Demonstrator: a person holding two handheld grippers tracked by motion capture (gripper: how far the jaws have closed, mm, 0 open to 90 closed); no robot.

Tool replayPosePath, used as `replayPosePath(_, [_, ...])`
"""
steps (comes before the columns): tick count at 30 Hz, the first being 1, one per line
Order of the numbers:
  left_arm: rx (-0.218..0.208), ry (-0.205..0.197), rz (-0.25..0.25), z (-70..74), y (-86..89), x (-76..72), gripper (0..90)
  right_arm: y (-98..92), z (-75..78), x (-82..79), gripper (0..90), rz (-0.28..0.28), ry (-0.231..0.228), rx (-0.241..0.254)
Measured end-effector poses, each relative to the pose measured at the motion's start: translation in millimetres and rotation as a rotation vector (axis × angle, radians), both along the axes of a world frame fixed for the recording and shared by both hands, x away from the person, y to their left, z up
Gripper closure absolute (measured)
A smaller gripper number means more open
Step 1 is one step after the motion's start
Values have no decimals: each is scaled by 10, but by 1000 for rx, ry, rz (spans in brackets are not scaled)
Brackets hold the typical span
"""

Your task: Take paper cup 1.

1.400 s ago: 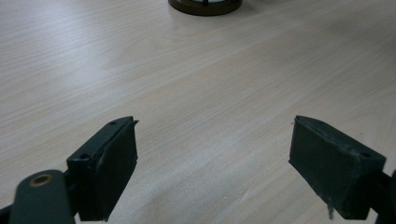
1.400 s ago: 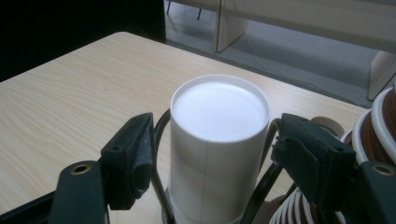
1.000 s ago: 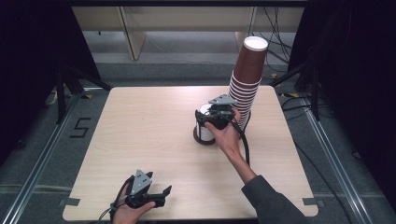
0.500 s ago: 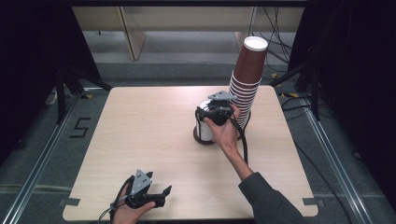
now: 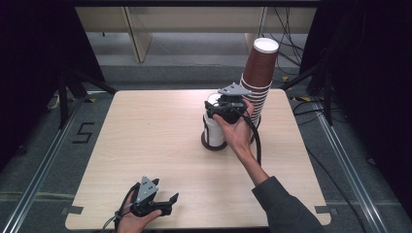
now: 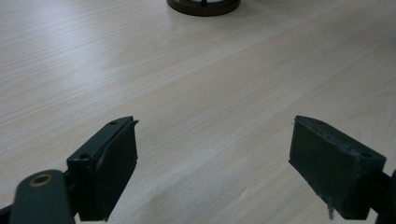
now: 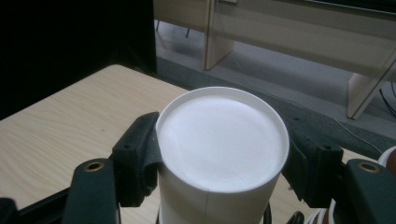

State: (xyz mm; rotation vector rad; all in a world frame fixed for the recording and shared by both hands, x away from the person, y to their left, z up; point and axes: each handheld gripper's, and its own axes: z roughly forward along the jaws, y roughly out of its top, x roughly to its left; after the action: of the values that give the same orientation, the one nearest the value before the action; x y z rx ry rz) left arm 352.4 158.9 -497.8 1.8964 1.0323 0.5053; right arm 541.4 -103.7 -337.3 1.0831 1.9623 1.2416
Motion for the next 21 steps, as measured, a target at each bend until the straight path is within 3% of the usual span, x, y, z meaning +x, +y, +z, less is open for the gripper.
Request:
replayPosePath(6, [-5,0,2,-2,-3,4,147,-6,125,-148,349,45,-25,3])
replayPosePath(7, [0,2,0,-1,-1,5,147,-7,152,-234,349,67,-30,-5])
replayPosePath(12, [-8,0,1,-13,-7,14,147,-20,152,-407,348,124,-42,-16])
replayPosePath(13, [-1,0,3,-9,-3,15,147,-12,119,-497,348,159,-16,-3])
replayPosePath(15, [1,1,4,-7,-7,17,147,-17,64,-587,348,181,-9,-11])
replayPosePath(20, [2,1,3,-9,-7,16,147,-12,-57,-702,348,221,17,-11])
replayPosePath(21, [0,1,3,-10,-6,16,147,-14,-141,-745,348,241,25,-6])
